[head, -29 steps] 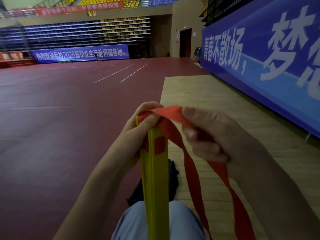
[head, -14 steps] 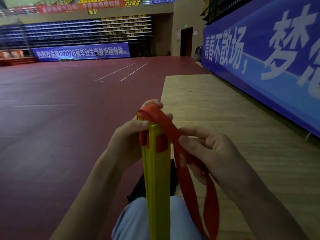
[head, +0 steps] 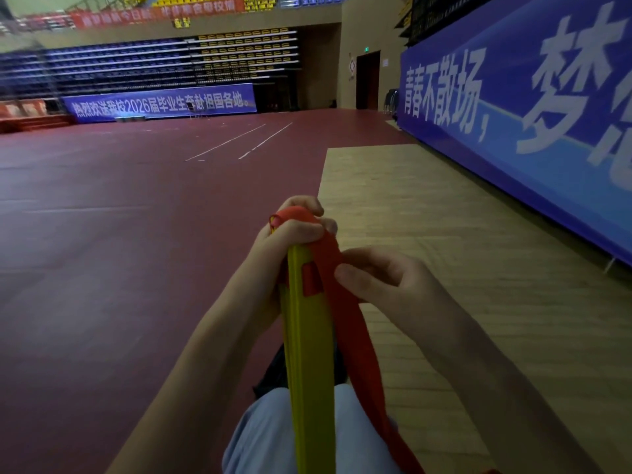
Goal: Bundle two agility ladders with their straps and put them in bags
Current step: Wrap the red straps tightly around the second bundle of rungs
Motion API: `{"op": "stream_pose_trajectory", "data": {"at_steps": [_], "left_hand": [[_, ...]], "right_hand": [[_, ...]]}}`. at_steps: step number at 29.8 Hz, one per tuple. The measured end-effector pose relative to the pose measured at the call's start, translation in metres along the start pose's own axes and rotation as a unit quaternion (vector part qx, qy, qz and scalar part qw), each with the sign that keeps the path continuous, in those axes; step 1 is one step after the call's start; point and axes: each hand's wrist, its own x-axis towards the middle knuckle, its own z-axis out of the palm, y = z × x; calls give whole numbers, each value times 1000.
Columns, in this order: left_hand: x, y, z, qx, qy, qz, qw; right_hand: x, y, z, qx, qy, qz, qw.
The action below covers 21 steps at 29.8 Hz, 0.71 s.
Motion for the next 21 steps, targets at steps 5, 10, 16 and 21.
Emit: {"op": "stream_pose_trajectory", "data": {"at_steps": [5,10,16,21], "left_hand": [[-3,0,-1,-18,4,11,1000],[-7,-2,-2,-1,42,19,999],[-18,-5,12,101,177,80,976],[-42,-18,21,157,176,80,968]], "right_hand": [[-4,5,9,52,30,-6,998],[-14,2,19,63,27,-6,998],[-26,1,30,79,57,-43,994],[-33,7,41,105,72,-42,991]]}}
